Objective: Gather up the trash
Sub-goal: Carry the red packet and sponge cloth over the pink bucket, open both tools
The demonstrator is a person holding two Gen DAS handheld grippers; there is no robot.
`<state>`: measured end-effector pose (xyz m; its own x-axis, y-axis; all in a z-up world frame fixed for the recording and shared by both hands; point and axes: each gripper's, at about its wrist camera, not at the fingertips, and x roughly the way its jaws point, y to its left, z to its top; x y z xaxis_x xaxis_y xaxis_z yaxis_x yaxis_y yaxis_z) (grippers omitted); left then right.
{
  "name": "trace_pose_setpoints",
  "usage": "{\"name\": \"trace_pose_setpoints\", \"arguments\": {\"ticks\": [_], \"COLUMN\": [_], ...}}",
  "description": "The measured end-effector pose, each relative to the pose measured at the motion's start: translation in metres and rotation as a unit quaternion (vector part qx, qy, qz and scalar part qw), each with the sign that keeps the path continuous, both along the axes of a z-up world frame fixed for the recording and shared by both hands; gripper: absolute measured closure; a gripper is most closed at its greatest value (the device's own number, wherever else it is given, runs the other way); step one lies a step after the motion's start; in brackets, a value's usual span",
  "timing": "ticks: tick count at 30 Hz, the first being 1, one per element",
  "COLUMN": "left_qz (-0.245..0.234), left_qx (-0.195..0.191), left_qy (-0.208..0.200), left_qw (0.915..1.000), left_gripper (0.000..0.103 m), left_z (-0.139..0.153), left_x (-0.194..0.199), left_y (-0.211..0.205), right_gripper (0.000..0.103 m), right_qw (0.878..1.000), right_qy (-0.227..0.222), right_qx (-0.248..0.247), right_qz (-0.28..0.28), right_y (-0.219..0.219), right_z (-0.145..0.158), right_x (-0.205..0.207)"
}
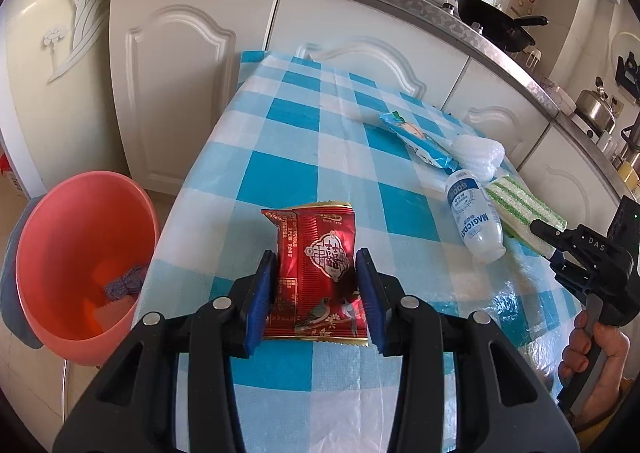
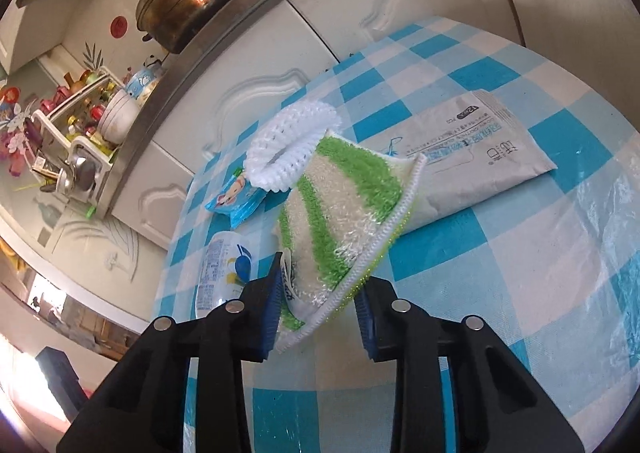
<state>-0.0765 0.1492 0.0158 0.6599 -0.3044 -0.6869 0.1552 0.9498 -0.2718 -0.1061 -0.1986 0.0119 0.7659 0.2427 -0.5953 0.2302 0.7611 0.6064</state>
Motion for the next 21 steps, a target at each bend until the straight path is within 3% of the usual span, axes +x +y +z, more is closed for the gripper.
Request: {"name": "trace_pose_setpoints", "arguments": {"ticks": [7,12,21], "left_qz": [0.001,0.004,0.029], "left_qx": [-0.01,-0.017,-0.034], "left_qy": [-0.002,-0.005,-0.024], "left_qw": [0.9999,0.9998,0.9987], "left_gripper": [0.061,0.061,0.061], "left_z": [0.0,0.001,0.015], "left_x": [-0.003,-0.007,-0.015], "left_y": [0.004,0.01,0.039], "right_gripper": [0.08,0.08,0.08], "right_qw": [0.999,0.995,0.987], "right_qy": [-0.012,-0.041,-0.09], "right_qx": [-0.032,-0.093,-0.121], "right_qz": [0.002,0.015,0.054], "right_y": [0.004,0.022,0.056], "right_z": [0.016,0.043,0.091], "right_x": [-0.008,-0.016,-0.024]}}
